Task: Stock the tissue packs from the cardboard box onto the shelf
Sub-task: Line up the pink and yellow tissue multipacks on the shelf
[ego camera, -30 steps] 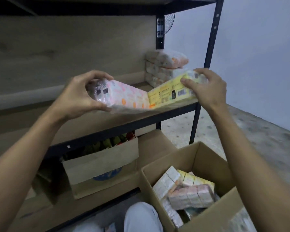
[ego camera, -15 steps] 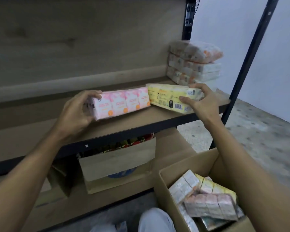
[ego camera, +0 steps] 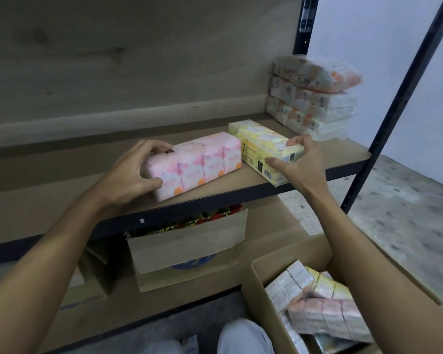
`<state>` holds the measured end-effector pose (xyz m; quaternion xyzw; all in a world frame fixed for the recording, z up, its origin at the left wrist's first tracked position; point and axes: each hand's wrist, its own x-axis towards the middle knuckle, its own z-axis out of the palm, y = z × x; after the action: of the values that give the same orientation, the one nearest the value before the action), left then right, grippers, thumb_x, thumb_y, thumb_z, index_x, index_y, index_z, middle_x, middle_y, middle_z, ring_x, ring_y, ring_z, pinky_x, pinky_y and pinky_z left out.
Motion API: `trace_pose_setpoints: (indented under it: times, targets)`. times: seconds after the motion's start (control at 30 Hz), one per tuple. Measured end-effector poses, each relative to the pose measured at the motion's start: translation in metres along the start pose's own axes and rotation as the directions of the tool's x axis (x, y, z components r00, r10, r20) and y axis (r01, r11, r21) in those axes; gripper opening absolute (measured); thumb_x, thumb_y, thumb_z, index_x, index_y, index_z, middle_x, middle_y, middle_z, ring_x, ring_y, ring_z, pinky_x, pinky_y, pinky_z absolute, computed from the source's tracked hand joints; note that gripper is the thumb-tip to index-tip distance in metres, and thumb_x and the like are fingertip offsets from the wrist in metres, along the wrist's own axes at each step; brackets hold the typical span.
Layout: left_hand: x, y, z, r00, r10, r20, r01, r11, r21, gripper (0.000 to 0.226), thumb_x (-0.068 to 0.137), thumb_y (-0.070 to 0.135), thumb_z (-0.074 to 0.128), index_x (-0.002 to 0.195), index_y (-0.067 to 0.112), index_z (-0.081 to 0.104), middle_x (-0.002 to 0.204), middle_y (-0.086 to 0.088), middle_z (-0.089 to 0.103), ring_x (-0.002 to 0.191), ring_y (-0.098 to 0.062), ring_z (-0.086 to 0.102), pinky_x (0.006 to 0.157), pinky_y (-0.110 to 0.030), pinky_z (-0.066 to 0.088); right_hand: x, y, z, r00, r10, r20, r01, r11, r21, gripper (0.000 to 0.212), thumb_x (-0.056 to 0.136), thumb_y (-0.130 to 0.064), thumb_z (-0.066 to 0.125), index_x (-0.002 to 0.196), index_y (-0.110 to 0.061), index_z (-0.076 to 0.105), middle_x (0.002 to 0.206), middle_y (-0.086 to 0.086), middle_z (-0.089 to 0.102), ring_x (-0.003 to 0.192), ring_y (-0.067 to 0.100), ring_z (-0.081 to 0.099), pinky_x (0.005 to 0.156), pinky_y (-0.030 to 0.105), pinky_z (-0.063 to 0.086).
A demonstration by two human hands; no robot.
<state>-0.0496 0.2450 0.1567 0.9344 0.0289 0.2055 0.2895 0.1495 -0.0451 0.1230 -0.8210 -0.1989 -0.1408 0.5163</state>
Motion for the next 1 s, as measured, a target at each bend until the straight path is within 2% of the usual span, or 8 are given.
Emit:
trace_pose_setpoints:
  times: [0.13, 0.27, 0.4, 0.47, 0.53, 0.63, 0.83, 1.0]
  targets:
    - [0.028, 0.013, 0.005, 0.992, -0.049, 0.120, 0.029, 0.986, 0.163, 0.058, 0.071, 0.041, 0.066, 0.128, 0.034, 0.053, 0.128, 0.007, 0.046, 0.111, -0.009, 0.045, 0.092, -0.028, 0.038, 0.016, -0.012, -0.004, 0.998, 0.016, 0.061, -0.011, 0.995, -0.095, 0.052, 0.061, -0.053, 0.080, 0.094, -0.023, 0.054, 0.112, 0.001, 0.047, 0.107, 0.020, 0.051, 0.090, 0.039, 0.048]
    - [0.065, 0.030, 0.016, 0.968, -0.127, 0.218, 0.065, 0.960, 0.273, 0.057, 0.082, 0.044, 0.069, 0.134, 0.034, 0.048, 0.137, 0.003, 0.042, 0.116, -0.014, 0.042, 0.091, -0.034, 0.039, 0.043, -0.027, -0.006, 0.984, -0.008, 0.178, 0.054, 0.965, -0.255, 0.050, 0.065, -0.059, 0.076, 0.097, -0.024, 0.058, 0.108, -0.003, 0.058, 0.106, 0.017, 0.053, 0.085, 0.036, 0.046]
    - [0.098, 0.050, 0.032, 0.947, -0.186, 0.261, 0.106, 0.950, 0.294, 0.061, 0.082, 0.052, 0.064, 0.137, 0.031, 0.044, 0.138, -0.001, 0.042, 0.116, -0.017, 0.045, 0.088, -0.035, 0.039, 0.069, -0.043, -0.006, 0.950, 0.156, 0.272, -0.061, 0.943, -0.329, 0.067, 0.070, -0.060, 0.073, 0.119, -0.018, 0.055, 0.112, -0.004, 0.054, 0.106, 0.019, 0.054, 0.091, 0.041, 0.048]
    - [0.113, 0.057, 0.042, 0.929, -0.229, 0.290, 0.145, 0.948, 0.284, 0.064, 0.082, 0.053, 0.065, 0.138, 0.031, 0.042, 0.136, -0.002, 0.046, 0.112, -0.018, 0.051, 0.084, -0.033, 0.043, 0.084, -0.041, -0.006, 0.887, 0.298, 0.351, -0.158, 0.913, -0.375, 0.072, 0.070, -0.062, 0.072, 0.118, -0.011, 0.055, 0.115, 0.000, 0.059, 0.104, 0.022, 0.058, 0.091, 0.041, 0.048]
    - [0.125, 0.061, 0.052, 0.902, -0.285, 0.324, 0.223, 0.951, 0.216, 0.067, 0.081, 0.053, 0.066, 0.138, 0.031, 0.040, 0.124, -0.002, 0.055, 0.097, -0.017, 0.063, 0.076, -0.032, 0.051, 0.092, -0.037, -0.006, 0.759, 0.440, 0.479, -0.268, 0.883, -0.385, 0.070, 0.067, -0.063, 0.073, 0.108, -0.008, 0.059, 0.106, 0.005, 0.070, 0.095, 0.023, 0.067, 0.089, 0.040, 0.052]
    - [0.137, 0.062, 0.065, 0.877, -0.341, 0.340, 0.296, 0.939, 0.176, 0.068, 0.080, 0.051, 0.069, 0.137, 0.030, 0.037, 0.105, -0.001, 0.064, 0.079, -0.017, 0.069, 0.064, -0.029, 0.053, 0.095, -0.029, -0.005, 0.632, 0.540, 0.556, -0.403, 0.842, -0.359, 0.072, 0.065, -0.063, 0.076, 0.113, -0.009, 0.065, 0.093, 0.008, 0.075, 0.081, 0.023, 0.073, 0.073, 0.035, 0.056]
    - [0.141, 0.058, 0.066, 0.918, -0.324, 0.229, 0.299, 0.944, 0.137, 0.072, 0.074, 0.050, 0.074, 0.136, 0.029, 0.043, 0.112, -0.001, 0.063, 0.076, -0.014, 0.069, 0.060, -0.026, 0.053, 0.096, -0.030, -0.005, 0.652, 0.508, 0.563, -0.397, 0.861, -0.318, 0.067, 0.065, -0.054, 0.080, 0.112, -0.008, 0.066, 0.093, 0.012, 0.075, 0.083, 0.027, 0.073, 0.084, 0.045, 0.056]
    - [0.142, 0.065, 0.039, 0.966, -0.246, 0.082, 0.242, 0.968, 0.059, 0.080, 0.075, 0.046, 0.075, 0.143, 0.025, 0.040, 0.139, -0.001, 0.050, 0.101, -0.009, 0.054, 0.080, -0.023, 0.043, 0.091, -0.043, -0.010, 0.765, 0.354, 0.538, -0.265, 0.934, -0.238, 0.046, 0.069, -0.038, 0.084, 0.102, -0.013, 0.064, 0.090, 0.005, 0.073, 0.084, 0.020, 0.070, 0.084, 0.038, 0.056]
